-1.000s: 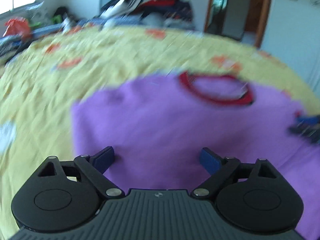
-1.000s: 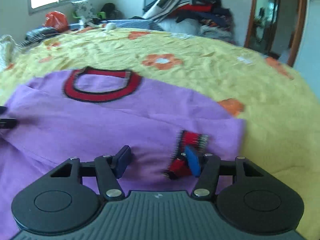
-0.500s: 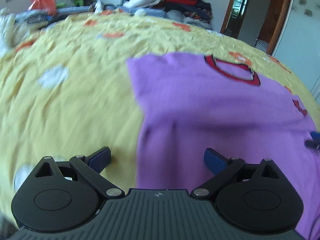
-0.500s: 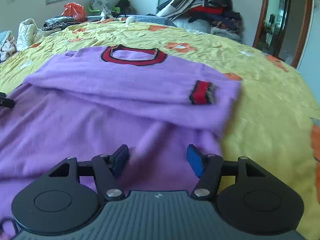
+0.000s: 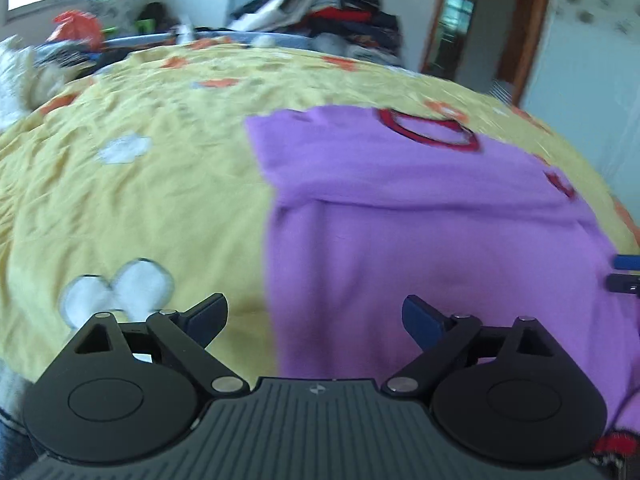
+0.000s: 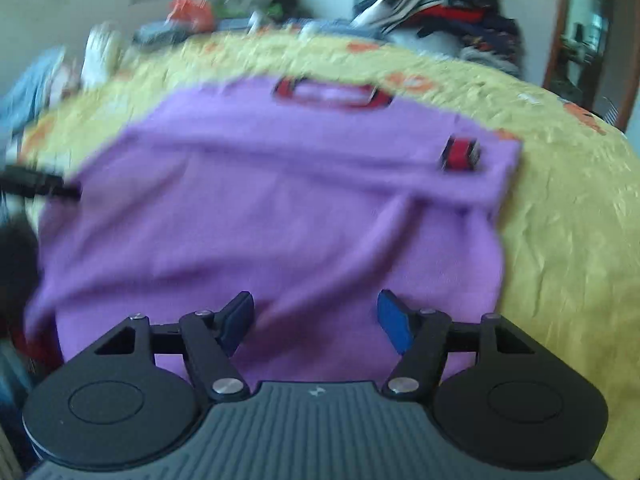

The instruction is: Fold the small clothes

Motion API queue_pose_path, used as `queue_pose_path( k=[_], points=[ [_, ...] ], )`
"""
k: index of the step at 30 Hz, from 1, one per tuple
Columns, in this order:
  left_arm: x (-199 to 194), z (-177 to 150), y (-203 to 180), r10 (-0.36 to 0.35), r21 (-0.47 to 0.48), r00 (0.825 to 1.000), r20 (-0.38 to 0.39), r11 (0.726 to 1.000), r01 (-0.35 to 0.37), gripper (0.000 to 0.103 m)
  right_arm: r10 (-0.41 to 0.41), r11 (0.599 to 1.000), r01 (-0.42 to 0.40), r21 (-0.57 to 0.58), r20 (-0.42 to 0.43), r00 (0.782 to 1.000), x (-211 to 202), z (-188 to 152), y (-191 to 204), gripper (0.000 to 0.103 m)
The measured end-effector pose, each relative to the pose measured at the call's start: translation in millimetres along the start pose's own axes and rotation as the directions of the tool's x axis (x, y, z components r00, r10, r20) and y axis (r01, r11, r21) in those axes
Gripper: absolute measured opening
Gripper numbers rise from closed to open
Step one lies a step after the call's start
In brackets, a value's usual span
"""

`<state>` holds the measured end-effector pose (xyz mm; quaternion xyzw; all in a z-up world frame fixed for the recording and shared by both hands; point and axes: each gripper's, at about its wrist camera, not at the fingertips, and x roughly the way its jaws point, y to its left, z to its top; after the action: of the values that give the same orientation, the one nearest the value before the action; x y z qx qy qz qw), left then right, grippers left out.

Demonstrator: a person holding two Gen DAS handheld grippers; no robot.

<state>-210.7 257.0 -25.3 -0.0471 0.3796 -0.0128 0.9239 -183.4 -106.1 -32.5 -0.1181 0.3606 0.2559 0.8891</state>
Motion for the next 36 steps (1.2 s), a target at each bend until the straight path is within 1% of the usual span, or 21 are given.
queue_pose_path(
  k=[1,3,5,7,8,10,11,14,15,16,17,18,19,21,22,23,24,26,29,32,36],
  points=[
    [4,-4,-5,0.008,0.024,1.0,-0.025,1.0,-0.007,0.091,0.001,1.0,-0.001,-0.015,0.008,1.0,-5,-8,-2,0.069],
    [5,-13,-11,0.041,0.09,0.999,-0.005,0.995,-0.04,0.095,-0.019,1.0,0.019,0.011,-0.005,1.0,-17,-19,-15,0.076],
    [3,-15,-3,0.032,0.069,0.999,-0.01,0.997,-0.031,0.097,-0.014,0.998,0.015,0.053,-0.014,1.0,-27,-27,-25,0.079],
    [-1,-17,6,0.049,0.04,0.999,-0.015,0.998,-0.048,0.099,-0.054,0.998,0.055,0.027,-0.035,0.998,-35,-32,-27,0.081],
    [-5,-18,11,0.046,0.019,0.999,-0.012,0.999,-0.046,0.097,-0.064,0.996,0.066,0.058,-0.041,0.997,-38,-33,-29,0.081],
    [-12,-24,18,0.029,-0.001,1.0,-0.009,1.0,-0.029,0.097,-0.04,0.98,0.038,0.196,0.005,0.999,-45,-36,-46,0.081],
    [-16,-27,21,0.013,-0.017,1.0,0.001,1.0,-0.013,0.097,-0.056,0.968,0.048,0.247,0.025,0.998,-45,-38,-53,0.081],
    [-18,-29,26,-0.027,-0.052,0.999,0.027,0.998,0.028,0.097,-0.106,0.947,0.083,0.311,0.057,0.993,-31,-39,-67,0.08],
    [-17,-26,25,-0.032,-0.061,0.999,0.032,0.998,0.034,0.096,-0.097,0.944,0.068,0.323,0.075,0.992,-28,-37,-67,0.071],
    [-15,-23,25,-0.04,-0.065,0.999,0.038,0.997,0.042,0.092,-0.094,0.944,0.065,0.323,0.077,0.993,-27,-34,-66,0.059],
    [-12,-19,23,-0.042,-0.057,0.998,0.04,0.997,0.044,0.086,-0.085,0.945,0.058,0.321,0.07,0.994,-25,-31,-62,0.038],
    [-8,-15,19,-0.034,-0.039,0.999,0.037,0.999,0.036,0.082,-0.066,0.947,0.042,0.318,0.066,0.996,-25,-29,-58,0.032],
    [-4,-12,16,-0.023,-0.019,0.999,0.031,1.0,0.024,0.077,-0.049,0.953,0.027,0.301,0.064,0.997,-24,-28,-53,0.032],
    [2,-6,11,-0.009,-0.012,1.0,0.024,1.0,0.009,0.075,-0.068,0.965,0.049,0.258,0.064,0.996,-24,-29,-41,0.028],
    [3,-4,9,0.001,-0.008,1.0,0.021,1.0,-0.001,0.068,-0.075,0.968,0.056,0.245,0.067,0.995,-25,-30,-37,0.024],
    [4,-2,7,0.015,-0.003,1.0,0.021,1.0,-0.015,0.05,-0.082,0.97,0.063,0.234,0.07,0.994,-25,-30,-34,0.012],
    [5,-1,6,0.032,-0.009,0.999,0.021,0.999,-0.031,0.043,-0.087,0.972,0.068,0.224,0.076,0.993,-25,-30,-30,0.006],
    [6,1,6,0.029,-0.035,0.999,0.016,0.999,-0.028,0.023,-0.112,0.977,0.091,0.194,0.099,0.989,-22,-29,-23,0.004],
    [5,3,4,0.034,-0.038,0.999,0.011,0.999,-0.033,0.01,-0.145,0.982,0.125,0.143,0.14,0.979,-27,-27,-12,0.004],
    [3,4,2,0.046,-0.03,0.999,0.016,0.998,-0.046,0.007,-0.171,0.981,0.149,0.12,0.198,0.965,-37,-20,-10,0.004],
    [0,6,2,0.055,-0.02,0.998,0.033,0.998,-0.054,0.007,-0.164,0.983,0.141,0.116,0.23,0.959,-40,-6,-14,0.004]
  ],
)
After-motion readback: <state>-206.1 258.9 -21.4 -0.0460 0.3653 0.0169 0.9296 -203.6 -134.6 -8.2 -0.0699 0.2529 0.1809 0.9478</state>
